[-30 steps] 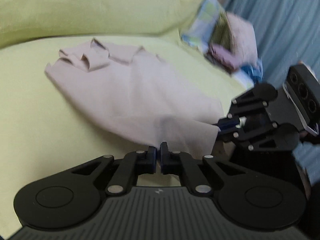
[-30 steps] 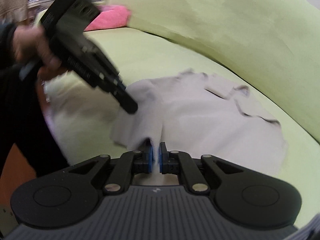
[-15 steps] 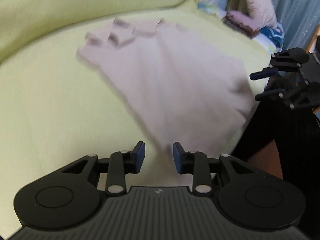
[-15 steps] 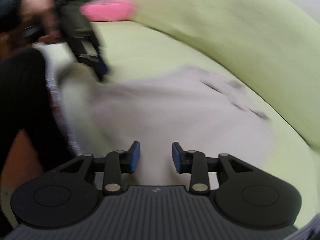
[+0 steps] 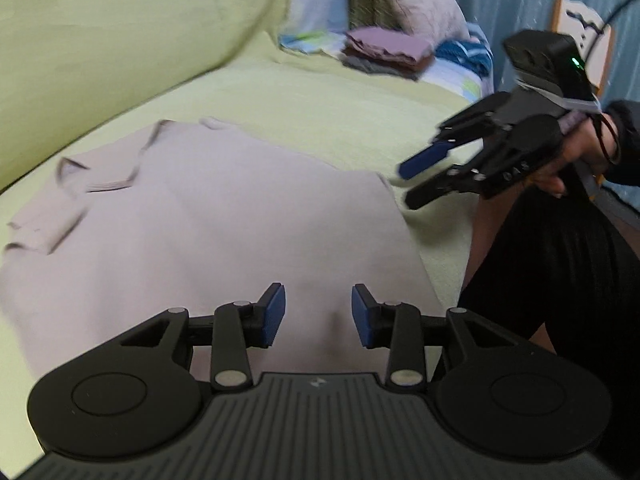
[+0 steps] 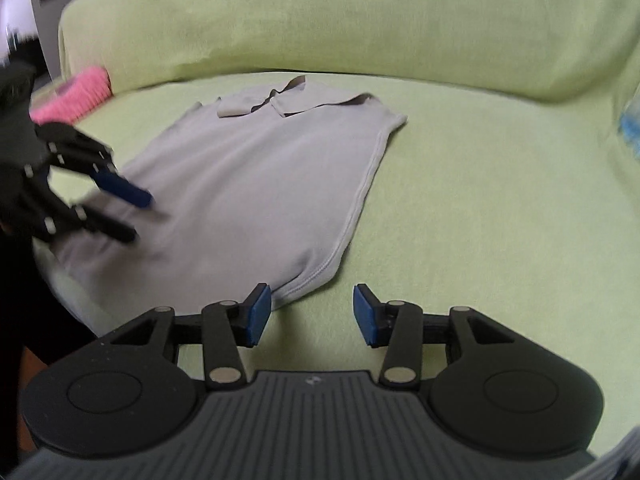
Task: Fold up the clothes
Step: 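Open the right gripper and release the flattened shirt on the seat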
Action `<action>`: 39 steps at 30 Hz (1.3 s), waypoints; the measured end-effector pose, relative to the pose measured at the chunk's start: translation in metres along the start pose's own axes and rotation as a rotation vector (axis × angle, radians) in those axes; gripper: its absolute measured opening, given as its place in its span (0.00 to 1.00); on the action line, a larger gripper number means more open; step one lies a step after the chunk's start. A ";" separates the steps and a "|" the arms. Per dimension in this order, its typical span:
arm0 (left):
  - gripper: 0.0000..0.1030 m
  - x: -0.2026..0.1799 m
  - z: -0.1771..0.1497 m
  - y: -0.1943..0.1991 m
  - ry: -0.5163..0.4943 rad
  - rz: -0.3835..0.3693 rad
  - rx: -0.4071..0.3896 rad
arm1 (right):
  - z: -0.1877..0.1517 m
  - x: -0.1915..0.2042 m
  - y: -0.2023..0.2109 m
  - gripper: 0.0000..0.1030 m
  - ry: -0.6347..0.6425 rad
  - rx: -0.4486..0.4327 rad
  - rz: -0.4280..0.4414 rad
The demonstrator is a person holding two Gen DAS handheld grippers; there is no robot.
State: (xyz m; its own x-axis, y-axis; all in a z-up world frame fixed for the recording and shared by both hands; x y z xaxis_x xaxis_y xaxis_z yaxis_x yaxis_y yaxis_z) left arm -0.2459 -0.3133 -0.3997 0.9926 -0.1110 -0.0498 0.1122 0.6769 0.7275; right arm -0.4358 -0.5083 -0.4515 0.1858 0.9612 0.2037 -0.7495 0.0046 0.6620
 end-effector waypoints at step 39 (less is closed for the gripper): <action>0.49 -0.023 -0.014 -0.008 -0.066 0.041 0.076 | -0.012 -0.027 0.019 0.01 -0.131 0.201 -0.017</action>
State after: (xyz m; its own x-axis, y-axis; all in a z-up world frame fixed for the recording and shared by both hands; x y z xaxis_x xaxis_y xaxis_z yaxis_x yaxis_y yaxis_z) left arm -0.2691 -0.3064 -0.4143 0.9907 -0.1342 0.0243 0.0655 0.6248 0.7780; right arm -0.4625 -0.5306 -0.4532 0.2882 0.9174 0.2745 -0.6064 -0.0471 0.7938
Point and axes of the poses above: each gripper's, at about its wrist camera, not at the fingertips, and y roughly against the way its jaws point, x to its left, z to its top, the point moved 3 cm from there along -y, roughly the way its jaws point
